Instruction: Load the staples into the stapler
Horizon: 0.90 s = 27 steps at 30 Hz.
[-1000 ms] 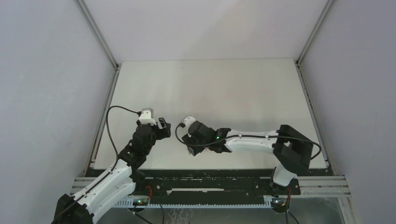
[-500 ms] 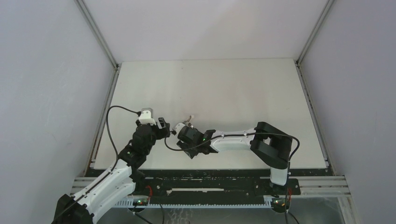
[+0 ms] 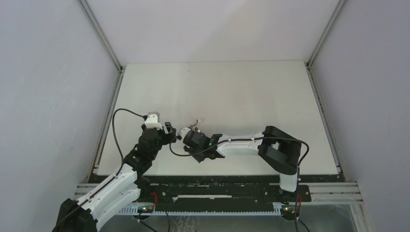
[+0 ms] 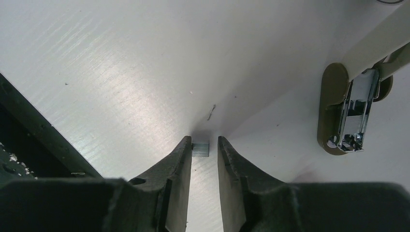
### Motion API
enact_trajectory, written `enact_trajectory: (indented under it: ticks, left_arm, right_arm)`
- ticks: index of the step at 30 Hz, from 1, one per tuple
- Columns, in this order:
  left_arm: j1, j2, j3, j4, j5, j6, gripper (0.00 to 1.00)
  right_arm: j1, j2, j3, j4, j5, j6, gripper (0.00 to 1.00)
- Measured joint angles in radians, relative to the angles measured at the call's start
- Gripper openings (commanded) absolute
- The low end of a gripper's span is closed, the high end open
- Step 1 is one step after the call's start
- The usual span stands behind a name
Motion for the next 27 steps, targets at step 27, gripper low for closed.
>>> enact_trajectory:
  ticks: [27]
  left_arm:
    - [0.0, 0.053, 0.001, 0.03, 0.041, 0.008, 0.84]
  right_arm:
    - [-0.004, 0.004, 0.0, 0.0, 0.0, 0.002, 0.13]
